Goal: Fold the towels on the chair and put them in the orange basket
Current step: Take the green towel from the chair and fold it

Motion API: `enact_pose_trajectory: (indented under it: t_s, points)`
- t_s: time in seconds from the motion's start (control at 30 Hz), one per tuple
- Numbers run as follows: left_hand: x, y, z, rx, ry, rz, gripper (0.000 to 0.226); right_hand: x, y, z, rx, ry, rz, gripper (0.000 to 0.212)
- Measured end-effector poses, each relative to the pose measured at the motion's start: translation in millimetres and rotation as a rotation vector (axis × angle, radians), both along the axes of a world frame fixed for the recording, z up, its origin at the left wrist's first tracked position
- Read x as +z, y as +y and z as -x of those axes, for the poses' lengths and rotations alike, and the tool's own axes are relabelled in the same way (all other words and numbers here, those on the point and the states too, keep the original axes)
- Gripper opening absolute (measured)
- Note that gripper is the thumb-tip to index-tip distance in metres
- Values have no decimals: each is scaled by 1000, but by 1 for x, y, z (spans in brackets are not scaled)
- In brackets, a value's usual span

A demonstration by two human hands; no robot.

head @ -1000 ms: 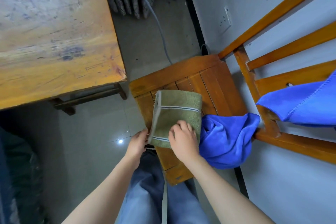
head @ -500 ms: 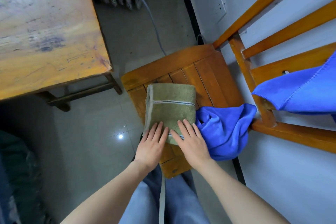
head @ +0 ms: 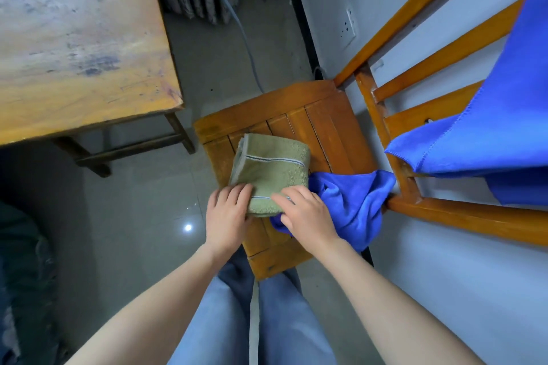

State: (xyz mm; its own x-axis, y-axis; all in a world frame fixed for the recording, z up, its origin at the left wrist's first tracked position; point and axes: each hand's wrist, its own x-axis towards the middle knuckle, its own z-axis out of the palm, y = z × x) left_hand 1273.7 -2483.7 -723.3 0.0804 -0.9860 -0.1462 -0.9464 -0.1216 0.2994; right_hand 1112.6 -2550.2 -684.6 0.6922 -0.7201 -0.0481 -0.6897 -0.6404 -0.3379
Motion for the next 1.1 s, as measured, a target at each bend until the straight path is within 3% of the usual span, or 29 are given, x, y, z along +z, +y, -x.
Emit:
enact_pose_trajectory:
  t_s: [0.2, 0.4, 0.6, 0.73, 0.93, 1.03, 1.1]
  points:
    - [80, -9, -13, -78, -21, 145, 51, 78, -13, 4, 21, 6, 41, 52]
    - [174, -14, -22, -114, -62, 262, 50, 160, -31, 7, 234, -11, 206, 70]
    - [241, -2, -35, -131, -108, 451, 61, 224, -52, -1, 421, -35, 397, 50]
    - [278, 10, -52, -85, -204, 574, 36, 256, -57, -19, 491, -131, 466, 49]
    - [308, 52, -75, 22, -330, 650, 36, 292, -44, -60, 705, -214, 620, 24]
    - [315, 81, -88, 87, -369, 666, 39, 304, -29, -84, 793, -245, 639, 43]
    - [317, 103, -95, 117, -374, 643, 55, 308, -13, -97, 833, -254, 643, 52]
